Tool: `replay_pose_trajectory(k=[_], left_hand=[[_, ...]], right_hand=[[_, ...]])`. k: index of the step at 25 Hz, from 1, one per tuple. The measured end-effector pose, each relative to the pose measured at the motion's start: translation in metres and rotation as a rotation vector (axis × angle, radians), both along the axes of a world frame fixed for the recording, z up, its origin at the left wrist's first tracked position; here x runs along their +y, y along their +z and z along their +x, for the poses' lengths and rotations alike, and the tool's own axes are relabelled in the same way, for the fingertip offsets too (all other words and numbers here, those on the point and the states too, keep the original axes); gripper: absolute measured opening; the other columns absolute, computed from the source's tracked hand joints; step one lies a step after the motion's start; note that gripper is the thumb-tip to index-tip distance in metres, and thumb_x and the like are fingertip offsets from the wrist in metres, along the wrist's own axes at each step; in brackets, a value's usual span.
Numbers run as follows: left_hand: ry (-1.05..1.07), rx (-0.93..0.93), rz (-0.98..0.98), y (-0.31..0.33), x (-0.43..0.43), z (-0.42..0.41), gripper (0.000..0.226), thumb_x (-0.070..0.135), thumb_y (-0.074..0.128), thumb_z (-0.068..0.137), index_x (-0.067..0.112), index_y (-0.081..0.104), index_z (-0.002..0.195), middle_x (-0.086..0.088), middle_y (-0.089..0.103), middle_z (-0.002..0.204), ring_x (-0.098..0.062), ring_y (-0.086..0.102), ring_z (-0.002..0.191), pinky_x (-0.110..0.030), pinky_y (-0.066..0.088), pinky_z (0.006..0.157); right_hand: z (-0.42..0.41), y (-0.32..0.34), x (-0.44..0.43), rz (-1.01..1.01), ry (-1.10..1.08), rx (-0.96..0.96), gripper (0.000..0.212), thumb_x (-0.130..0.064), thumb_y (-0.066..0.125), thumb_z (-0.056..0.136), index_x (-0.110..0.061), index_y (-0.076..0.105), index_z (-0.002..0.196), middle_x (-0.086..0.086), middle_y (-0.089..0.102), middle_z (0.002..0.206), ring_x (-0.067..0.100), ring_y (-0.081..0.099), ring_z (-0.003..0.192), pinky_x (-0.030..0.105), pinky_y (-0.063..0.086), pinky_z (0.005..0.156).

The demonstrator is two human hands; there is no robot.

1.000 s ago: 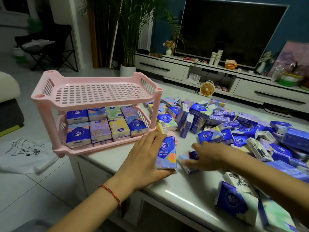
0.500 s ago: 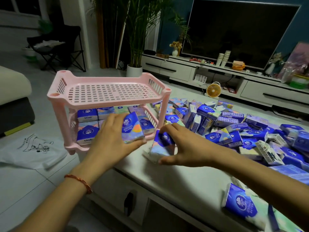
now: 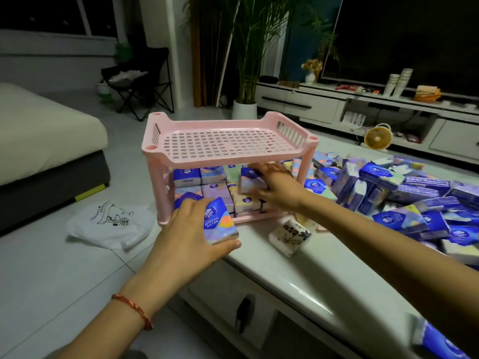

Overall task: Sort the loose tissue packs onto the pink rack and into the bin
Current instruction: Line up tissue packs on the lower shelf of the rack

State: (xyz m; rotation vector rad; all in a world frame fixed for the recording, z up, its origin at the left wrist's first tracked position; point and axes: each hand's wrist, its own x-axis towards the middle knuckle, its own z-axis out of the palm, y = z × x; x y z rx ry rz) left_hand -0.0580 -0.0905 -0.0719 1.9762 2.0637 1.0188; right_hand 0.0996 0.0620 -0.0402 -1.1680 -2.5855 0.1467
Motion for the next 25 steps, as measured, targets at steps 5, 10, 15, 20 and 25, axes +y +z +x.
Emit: replay_pose_trajectory(k=[5,10,15,20,25], left_hand=[[0.009,-0.025,0.032,0.001,0.000,-0.004,0.080,0.059,0.073,0.063,0.026,0.040,0.129,0.009,0.042,0.119,-0.012,0.045,0.110,-0.022,0.040,0.086],[-0.011,-0.014,0.021,0.002,0.006,0.006,0.081,0.058,0.069,0.066,0.027,0.035,0.133,0.011,0.037,0.117,-0.010,0.040,0.113,-0.017,0.032,0.084],[-0.026,-0.014,0.019,-0.002,0.013,0.014,0.077,0.057,0.070,0.065,0.028,0.038,0.129,0.013,0.035,0.110,-0.012,0.042,0.110,-0.020,0.034,0.085],[-0.025,-0.008,0.004,-0.001,0.018,0.024,0.076,0.058,0.068,0.068,0.027,0.036,0.130,0.009,0.038,0.119,-0.011,0.041,0.111,-0.018,0.029,0.081],[-0.025,0.014,-0.002,-0.001,0.022,0.032,0.079,0.058,0.067,0.070,0.025,0.034,0.135,0.007,0.037,0.124,-0.013,0.040,0.116,-0.019,0.031,0.087]], right_hand=[[-0.009,-0.003,0.017,-0.122,-0.011,0.099,0.038,-0.026,0.049,0.095,-0.016,0.049,0.133,0.008,0.047,0.138,0.023,0.043,0.125,0.024,0.032,0.095],[-0.027,-0.009,0.029,-0.083,-0.038,0.149,0.034,-0.022,0.047,0.096,-0.015,0.052,0.129,0.009,0.049,0.137,0.027,0.043,0.125,0.026,0.033,0.093],[-0.032,-0.020,0.041,-0.125,-0.102,0.140,0.042,-0.026,0.052,0.093,-0.013,0.046,0.132,0.011,0.050,0.134,0.029,0.045,0.123,0.029,0.036,0.095],[-0.037,-0.023,0.045,-0.175,-0.086,0.186,0.042,-0.023,0.053,0.092,-0.013,0.047,0.132,0.011,0.050,0.134,0.029,0.044,0.123,0.033,0.035,0.099],[-0.035,-0.021,0.035,-0.145,-0.089,0.182,0.036,-0.024,0.049,0.094,-0.013,0.050,0.129,0.013,0.050,0.132,0.031,0.043,0.123,0.032,0.035,0.098]])
